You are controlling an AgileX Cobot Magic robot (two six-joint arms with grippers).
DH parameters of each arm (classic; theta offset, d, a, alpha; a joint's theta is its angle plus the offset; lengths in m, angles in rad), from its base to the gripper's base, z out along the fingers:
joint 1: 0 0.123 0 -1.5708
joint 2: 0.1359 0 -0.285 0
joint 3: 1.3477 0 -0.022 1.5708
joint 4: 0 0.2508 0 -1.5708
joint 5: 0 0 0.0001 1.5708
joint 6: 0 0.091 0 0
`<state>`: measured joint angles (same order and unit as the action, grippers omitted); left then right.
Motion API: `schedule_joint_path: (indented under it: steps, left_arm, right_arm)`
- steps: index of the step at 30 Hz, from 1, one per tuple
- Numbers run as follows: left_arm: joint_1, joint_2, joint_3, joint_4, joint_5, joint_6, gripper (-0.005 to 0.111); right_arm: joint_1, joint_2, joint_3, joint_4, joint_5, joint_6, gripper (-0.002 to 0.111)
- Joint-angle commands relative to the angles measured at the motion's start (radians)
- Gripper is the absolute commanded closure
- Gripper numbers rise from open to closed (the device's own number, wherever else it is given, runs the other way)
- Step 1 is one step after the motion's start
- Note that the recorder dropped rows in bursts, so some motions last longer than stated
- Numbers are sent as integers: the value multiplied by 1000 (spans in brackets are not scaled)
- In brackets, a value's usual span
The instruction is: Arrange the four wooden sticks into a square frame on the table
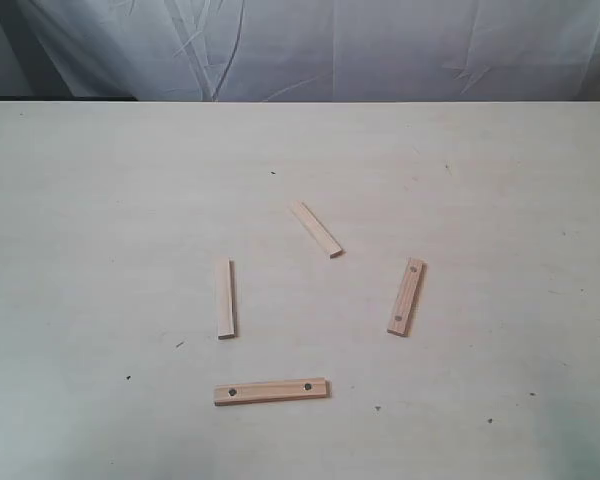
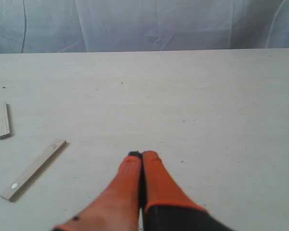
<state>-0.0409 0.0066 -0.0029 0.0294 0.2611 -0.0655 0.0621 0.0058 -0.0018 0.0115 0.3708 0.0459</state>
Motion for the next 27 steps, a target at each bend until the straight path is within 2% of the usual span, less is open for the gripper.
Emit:
schedule_joint_path:
  steps: [1, 22, 24, 27]
  left_arm:
    - [0, -7, 3, -8, 1, -4, 106]
    - [0, -7, 3, -8, 1, -4, 106]
    - [0, -7, 3, -8, 1, -4, 106]
    - [0, -7, 3, -8, 1, -4, 106]
  right_arm:
    - [-5, -6, 2, 1, -15, -2, 109]
    - [-5, -6, 2, -1, -21, -2, 109]
    - [-5, -6, 2, -3, -68, -2, 109]
    - [-5, -6, 2, 27, -237, -2, 109]
